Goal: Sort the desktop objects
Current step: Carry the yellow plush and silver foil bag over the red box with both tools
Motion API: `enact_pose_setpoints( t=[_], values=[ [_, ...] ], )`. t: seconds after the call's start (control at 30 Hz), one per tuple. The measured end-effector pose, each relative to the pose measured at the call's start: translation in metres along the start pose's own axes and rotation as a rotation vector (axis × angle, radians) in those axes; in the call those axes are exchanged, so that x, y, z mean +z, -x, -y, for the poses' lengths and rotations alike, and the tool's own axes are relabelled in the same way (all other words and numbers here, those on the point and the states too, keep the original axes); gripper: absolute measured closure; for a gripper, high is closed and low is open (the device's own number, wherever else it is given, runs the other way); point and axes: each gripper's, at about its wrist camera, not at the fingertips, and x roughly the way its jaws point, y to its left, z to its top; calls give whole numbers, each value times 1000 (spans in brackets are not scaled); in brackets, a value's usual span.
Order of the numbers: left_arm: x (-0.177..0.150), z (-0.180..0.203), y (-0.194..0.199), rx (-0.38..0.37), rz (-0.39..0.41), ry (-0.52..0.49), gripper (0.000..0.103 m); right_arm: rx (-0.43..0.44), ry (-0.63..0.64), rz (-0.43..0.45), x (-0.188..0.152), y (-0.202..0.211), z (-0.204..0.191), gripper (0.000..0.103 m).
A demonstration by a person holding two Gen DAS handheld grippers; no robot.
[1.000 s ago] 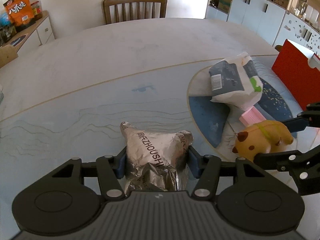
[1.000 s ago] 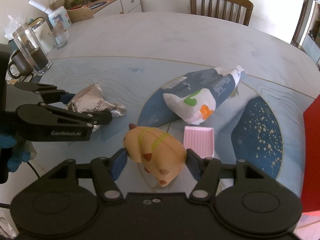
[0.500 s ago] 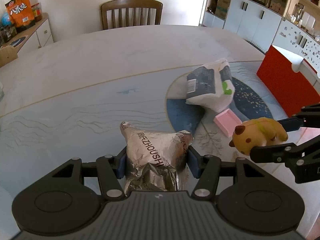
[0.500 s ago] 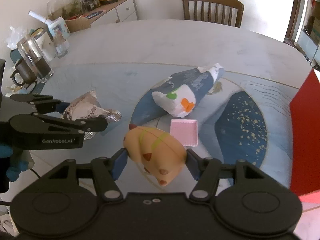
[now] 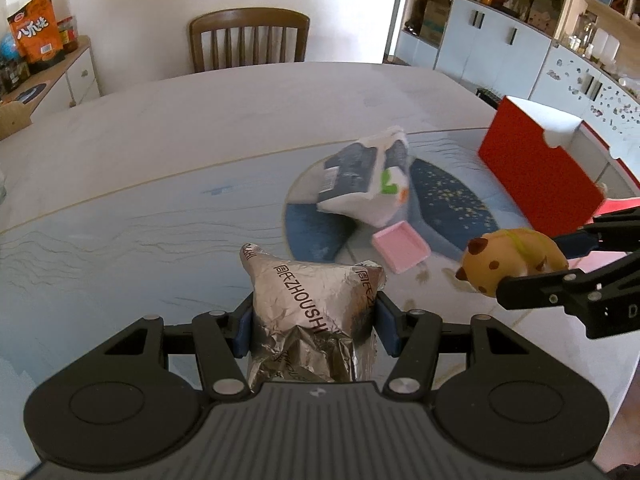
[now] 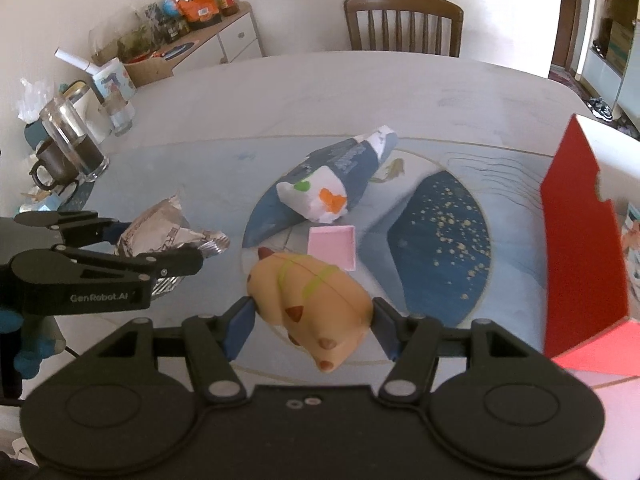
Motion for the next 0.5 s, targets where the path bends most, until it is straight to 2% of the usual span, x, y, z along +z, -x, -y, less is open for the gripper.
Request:
enact_pose_setpoints(
  t=[0.5],
  values=[
    [9,50,17,-45,15,-39,45,-11,-77,67,-4,51,44,41]
  ],
)
